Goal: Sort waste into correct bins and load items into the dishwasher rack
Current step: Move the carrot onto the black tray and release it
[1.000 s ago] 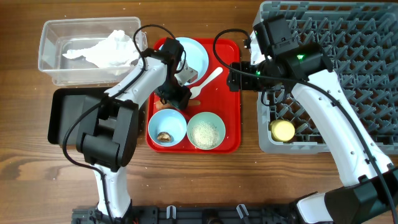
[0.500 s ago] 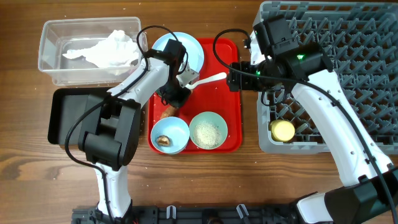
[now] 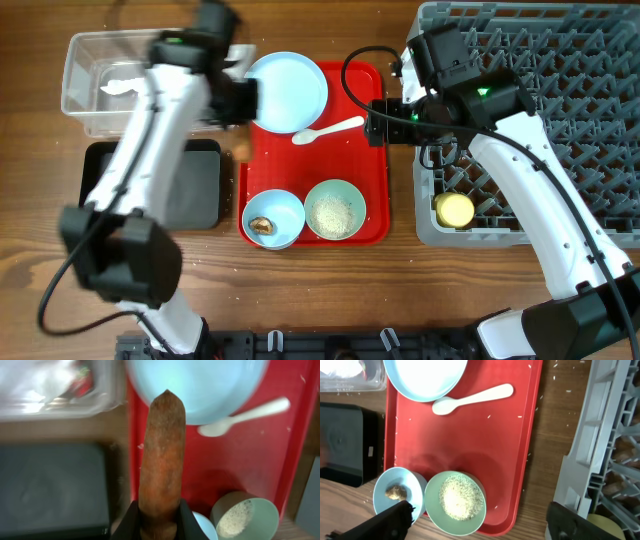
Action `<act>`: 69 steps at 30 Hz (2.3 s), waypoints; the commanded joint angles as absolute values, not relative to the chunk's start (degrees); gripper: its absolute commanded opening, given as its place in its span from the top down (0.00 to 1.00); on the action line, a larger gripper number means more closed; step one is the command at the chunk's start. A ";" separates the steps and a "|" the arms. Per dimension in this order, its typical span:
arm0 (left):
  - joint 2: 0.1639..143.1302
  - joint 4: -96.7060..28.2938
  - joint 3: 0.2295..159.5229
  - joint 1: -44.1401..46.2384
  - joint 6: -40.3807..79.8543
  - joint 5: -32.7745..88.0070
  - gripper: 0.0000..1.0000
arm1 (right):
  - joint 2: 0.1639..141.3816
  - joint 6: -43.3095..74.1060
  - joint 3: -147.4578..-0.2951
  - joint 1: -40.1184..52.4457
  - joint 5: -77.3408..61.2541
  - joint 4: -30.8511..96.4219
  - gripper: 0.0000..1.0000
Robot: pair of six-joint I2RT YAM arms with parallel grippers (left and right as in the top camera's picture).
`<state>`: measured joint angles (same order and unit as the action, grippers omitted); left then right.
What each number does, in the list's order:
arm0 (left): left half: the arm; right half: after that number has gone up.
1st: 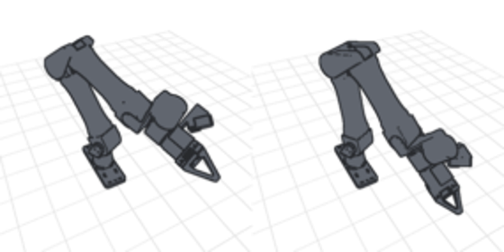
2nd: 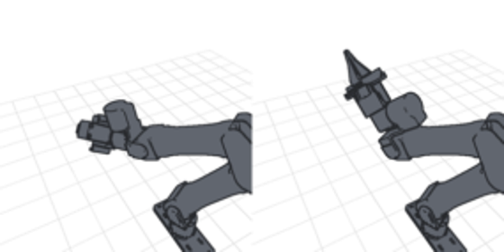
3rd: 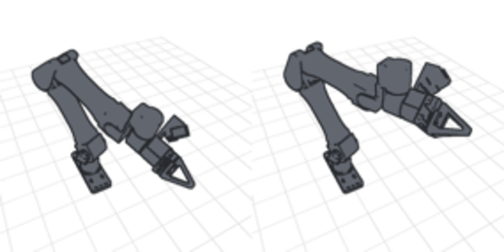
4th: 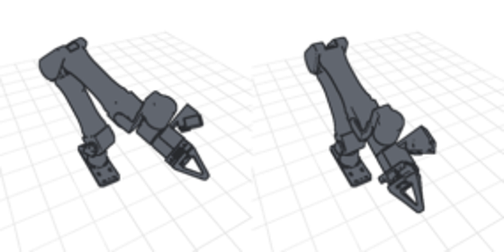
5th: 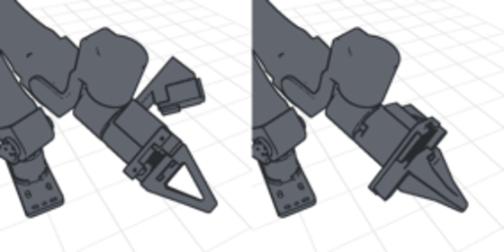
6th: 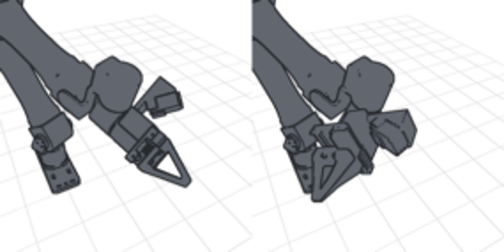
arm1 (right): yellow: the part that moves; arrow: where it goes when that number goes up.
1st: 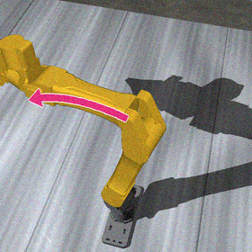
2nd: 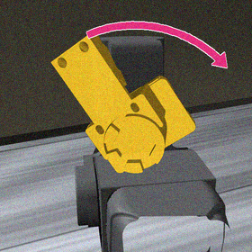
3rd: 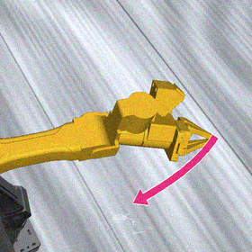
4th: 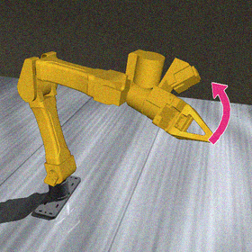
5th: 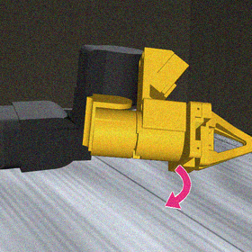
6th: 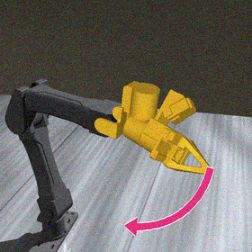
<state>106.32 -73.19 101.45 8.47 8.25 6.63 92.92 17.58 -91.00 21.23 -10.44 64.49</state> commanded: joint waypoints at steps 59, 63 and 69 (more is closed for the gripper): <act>100.09 -60.90 66.74 35.20 -2.55 3.01 0.68 | 93.60 15.16 -91.81 21.37 -6.90 68.36 0.05; 100.09 -60.34 65.36 35.18 -2.55 2.98 0.73 | 93.60 15.16 -91.81 21.37 -6.90 68.49 0.05; 100.18 -55.13 62.83 35.14 -2.55 2.92 0.78 | 93.60 15.03 -91.81 21.37 -6.87 68.71 0.06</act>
<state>99.85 -56.23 64.27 35.51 -2.31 3.05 92.95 16.16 -91.00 21.23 -7.44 68.40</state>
